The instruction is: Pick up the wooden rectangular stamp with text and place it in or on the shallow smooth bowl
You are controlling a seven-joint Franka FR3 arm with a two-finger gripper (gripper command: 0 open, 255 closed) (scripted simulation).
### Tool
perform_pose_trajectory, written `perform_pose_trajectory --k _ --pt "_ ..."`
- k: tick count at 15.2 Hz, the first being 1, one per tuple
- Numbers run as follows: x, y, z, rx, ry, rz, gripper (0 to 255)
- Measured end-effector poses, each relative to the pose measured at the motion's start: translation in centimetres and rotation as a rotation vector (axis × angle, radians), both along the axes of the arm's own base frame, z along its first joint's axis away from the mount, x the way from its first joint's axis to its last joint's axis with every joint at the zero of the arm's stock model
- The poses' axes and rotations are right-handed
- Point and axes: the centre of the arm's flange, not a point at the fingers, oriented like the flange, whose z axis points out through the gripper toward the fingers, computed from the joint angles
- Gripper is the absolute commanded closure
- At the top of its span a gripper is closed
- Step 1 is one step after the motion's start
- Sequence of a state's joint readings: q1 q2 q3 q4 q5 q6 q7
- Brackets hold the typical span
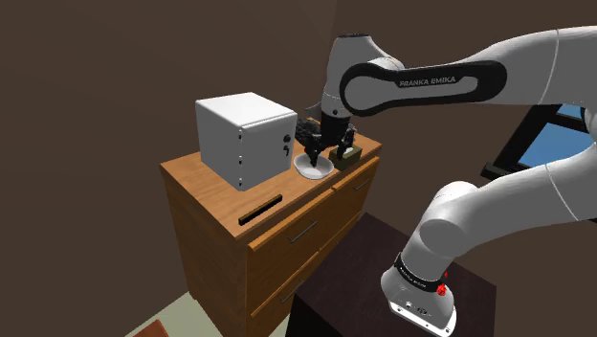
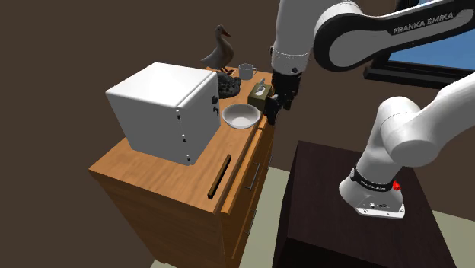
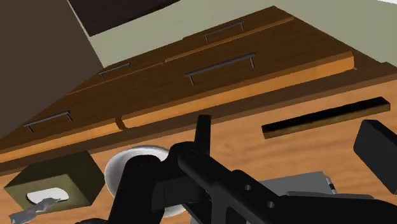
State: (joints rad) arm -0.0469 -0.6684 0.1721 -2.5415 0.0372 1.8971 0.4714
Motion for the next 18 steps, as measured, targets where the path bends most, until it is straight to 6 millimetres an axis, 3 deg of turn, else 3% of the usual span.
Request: perform_pose_trajectory --k 8,18 --pt "5.5 4.5 -7.9 0.035 0.004 -0.403 0" --pt "13.8 6.2 -17.8 0.081 0.009 -0.908 0"
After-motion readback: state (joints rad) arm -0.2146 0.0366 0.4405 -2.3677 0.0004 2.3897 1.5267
